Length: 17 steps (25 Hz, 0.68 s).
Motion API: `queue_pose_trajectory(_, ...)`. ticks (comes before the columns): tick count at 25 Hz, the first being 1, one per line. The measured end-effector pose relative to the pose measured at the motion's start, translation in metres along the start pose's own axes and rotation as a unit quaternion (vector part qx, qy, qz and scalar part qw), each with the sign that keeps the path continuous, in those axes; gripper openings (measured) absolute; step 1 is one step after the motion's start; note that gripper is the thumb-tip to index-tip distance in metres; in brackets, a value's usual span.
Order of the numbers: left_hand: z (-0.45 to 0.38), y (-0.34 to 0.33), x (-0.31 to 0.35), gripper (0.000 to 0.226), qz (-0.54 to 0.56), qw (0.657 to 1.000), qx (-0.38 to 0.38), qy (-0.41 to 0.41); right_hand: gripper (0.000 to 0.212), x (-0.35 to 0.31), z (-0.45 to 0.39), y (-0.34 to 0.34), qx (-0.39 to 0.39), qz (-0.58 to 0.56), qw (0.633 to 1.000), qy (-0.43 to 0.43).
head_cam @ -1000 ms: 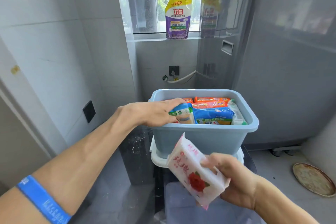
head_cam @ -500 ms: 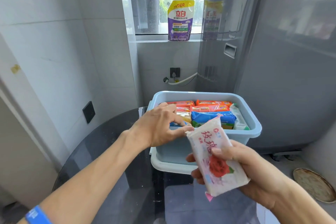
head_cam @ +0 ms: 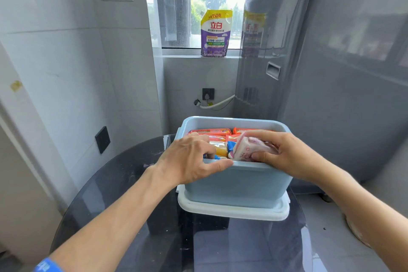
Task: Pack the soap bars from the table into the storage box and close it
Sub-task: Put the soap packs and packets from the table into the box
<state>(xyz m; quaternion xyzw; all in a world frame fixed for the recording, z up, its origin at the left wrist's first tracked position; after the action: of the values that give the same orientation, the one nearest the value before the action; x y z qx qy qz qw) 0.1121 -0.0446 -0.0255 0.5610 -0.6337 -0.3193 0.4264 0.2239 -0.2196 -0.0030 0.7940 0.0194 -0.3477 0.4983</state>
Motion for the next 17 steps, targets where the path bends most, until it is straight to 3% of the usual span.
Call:
queue_pose_trajectory(4,0.000,0.000,-0.001,0.058,-0.011,1.000,0.006,-0.016,0.036,0.001,-0.004,-0.003,-0.037,0.082,0.996,0.028)
queue_pose_trajectory(7,0.001,0.000,-0.001,0.056,-0.012,1.000,0.016,-0.017,0.026,-0.005,-0.005,-0.007,-0.053,0.081,0.995,0.024)
queue_pose_trajectory(10,0.001,-0.001,-0.002,0.058,-0.024,0.999,0.019,-0.017,0.039,-0.005,0.007,-0.014,-0.020,0.112,0.993,0.037)
queue_pose_trajectory(14,0.001,-0.001,-0.005,0.054,-0.018,0.999,0.030,-0.002,0.041,-0.010,0.013,-0.025,0.027,0.154,0.987,-0.036)
queue_pose_trajectory(17,0.009,-0.001,-0.010,0.051,0.013,0.998,0.053,0.026,0.044,-0.018,0.031,-0.034,0.065,0.188,0.980,-0.003)
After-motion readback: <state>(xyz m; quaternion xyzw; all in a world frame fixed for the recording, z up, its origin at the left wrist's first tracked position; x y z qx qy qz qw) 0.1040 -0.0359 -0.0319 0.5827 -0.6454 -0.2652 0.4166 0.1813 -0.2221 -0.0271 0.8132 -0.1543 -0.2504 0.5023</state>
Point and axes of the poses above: each hand's wrist, its own z-axis away from the middle knuckle, its own y-axis out of the back of the hand, x = y × z, the point moved 6 cm from there along -z, towards the middle knuckle, and after that the axes turned 2 degrees about -z, right-handed, at the moved point
